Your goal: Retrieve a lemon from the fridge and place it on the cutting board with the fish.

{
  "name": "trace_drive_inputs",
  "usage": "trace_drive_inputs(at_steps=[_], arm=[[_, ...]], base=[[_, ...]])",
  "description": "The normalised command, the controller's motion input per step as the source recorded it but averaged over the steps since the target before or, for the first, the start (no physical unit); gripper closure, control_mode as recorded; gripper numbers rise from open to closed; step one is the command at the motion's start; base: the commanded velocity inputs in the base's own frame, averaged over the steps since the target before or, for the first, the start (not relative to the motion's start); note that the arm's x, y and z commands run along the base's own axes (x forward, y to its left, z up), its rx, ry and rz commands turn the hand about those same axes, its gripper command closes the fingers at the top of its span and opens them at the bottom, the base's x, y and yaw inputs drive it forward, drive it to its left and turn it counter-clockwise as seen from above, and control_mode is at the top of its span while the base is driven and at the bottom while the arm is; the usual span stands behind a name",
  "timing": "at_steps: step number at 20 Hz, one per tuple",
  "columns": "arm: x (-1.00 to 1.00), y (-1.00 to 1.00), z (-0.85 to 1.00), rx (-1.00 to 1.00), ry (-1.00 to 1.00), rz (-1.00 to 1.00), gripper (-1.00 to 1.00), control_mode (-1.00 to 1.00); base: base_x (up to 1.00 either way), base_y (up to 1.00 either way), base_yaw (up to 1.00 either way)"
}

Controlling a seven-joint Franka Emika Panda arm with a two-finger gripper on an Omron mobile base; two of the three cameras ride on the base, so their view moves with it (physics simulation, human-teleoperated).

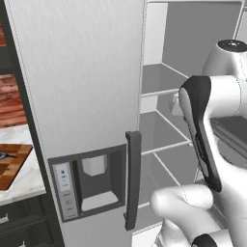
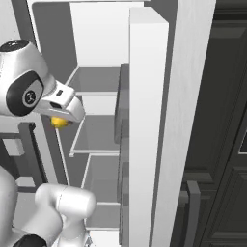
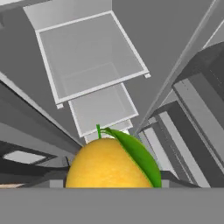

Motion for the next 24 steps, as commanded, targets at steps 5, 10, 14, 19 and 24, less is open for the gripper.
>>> trace_drive_inputs(at_steps=[5,10,14,19,24], arm=[[-0.95,0.00,-0.60,0.00,0.00,0.00,1.00,-1.00],[-0.65,0.00,-0.90,0.00,0.00,0.01,1.00,-1.00],[-0.01,0.03,-0.05,0.00,-0.03,0.00,1.00,-1.00],[0.00,0.00,0.00,0.00,0.00,0.00,1.00,-1.00],[-0.01,0.00,0.00,0.00,0.00,0.00,1.00,-1.00]], base=[[0.00,0.00,0.00],[0.00,0.00,0.00],[0.00,0.00,0.00],[0.00,0.00,0.00],[0.00,0.00,0.00]])
